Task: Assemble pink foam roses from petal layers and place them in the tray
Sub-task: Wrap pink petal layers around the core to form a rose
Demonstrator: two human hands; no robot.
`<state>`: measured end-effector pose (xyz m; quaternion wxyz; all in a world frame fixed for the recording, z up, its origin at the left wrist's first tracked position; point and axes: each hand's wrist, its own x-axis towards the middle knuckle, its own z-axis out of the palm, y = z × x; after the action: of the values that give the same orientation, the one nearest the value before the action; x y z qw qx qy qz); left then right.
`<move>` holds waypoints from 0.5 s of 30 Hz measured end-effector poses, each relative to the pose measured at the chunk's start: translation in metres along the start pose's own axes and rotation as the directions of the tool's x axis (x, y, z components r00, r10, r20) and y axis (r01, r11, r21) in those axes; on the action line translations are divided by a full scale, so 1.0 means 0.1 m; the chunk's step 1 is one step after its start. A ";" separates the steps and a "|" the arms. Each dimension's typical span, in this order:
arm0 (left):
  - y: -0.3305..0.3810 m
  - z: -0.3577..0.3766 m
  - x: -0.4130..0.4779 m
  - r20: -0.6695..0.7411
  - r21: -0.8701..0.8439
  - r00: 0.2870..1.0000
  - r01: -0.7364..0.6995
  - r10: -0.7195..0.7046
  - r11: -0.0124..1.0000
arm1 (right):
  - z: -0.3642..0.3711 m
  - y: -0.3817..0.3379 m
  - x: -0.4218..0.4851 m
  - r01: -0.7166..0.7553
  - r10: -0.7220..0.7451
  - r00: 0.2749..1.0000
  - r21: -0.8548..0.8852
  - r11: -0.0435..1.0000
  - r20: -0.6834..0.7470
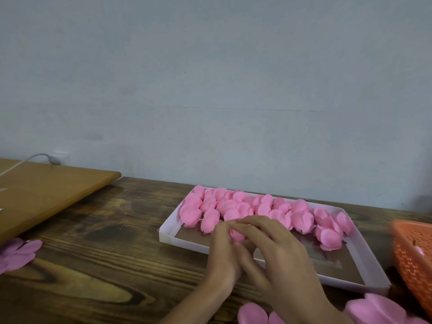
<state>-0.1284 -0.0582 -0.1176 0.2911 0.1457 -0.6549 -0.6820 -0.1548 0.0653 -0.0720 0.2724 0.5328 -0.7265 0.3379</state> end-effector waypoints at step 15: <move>0.62 -0.46 0.31 -0.112 0.285 0.960 0.279 -0.257 0.917 | -0.62 0.33 0.43 -0.355 0.543 0.823 0.595 0.721 -0.166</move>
<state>-0.1135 -0.1122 -0.0556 0.1930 0.3007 -0.7131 -0.6032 -0.1963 0.0949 -0.0078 0.1370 0.3276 -0.6536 0.6683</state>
